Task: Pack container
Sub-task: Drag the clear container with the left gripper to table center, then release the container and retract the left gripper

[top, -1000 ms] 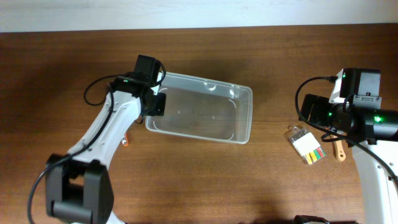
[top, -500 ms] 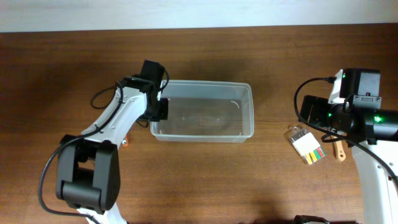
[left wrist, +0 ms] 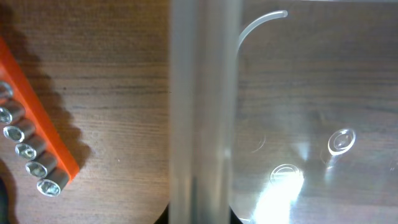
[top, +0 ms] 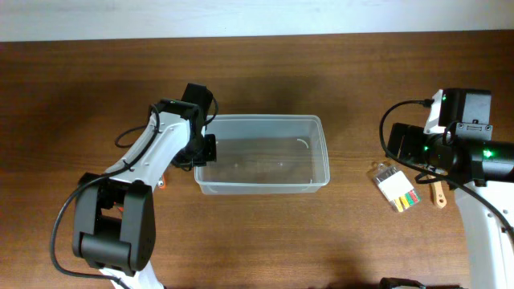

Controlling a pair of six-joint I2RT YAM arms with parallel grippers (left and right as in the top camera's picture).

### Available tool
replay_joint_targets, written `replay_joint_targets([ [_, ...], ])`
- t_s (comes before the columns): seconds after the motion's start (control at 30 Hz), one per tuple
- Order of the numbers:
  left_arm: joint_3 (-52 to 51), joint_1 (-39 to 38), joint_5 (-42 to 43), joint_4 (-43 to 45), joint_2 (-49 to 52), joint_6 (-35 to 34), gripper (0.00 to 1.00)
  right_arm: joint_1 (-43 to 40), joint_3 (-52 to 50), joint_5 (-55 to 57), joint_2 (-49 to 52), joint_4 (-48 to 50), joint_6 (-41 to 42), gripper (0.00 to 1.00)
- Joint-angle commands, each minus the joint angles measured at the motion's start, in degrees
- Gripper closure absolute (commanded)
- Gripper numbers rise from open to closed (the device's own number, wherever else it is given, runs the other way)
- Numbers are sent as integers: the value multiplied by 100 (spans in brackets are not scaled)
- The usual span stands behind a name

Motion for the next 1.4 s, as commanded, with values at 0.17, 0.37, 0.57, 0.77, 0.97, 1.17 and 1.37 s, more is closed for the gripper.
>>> replay_joint_targets([
  [0.17, 7, 7, -369, -4, 98, -59, 97, -22, 114, -37, -66, 4, -55, 1],
  [0.37, 7, 7, -367, -72, 98, -57, 77, -22, 114, -37, -66, 2, -55, 1],
  [0.57, 7, 7, -367, -90, 98, -57, 53, -22, 114, -37, -66, 2, -55, 1],
  [0.77, 9, 7, -376, -76, 96, -55, 44, -22, 114, -37, -66, 2, -55, 1],
  [0.97, 133, 9, -944, -4, 70, -50, 44, -22, 114, -39, -66, 0, -52, 1],
  [1.17, 651, 13, -1023, -68, -216, 125, 43, -22, 114, -125, -66, 13, -50, 1],
  [1.37, 1189, 13, -1019, -70, -850, 623, 32, -22, 116, -122, -68, -94, -162, 2],
])
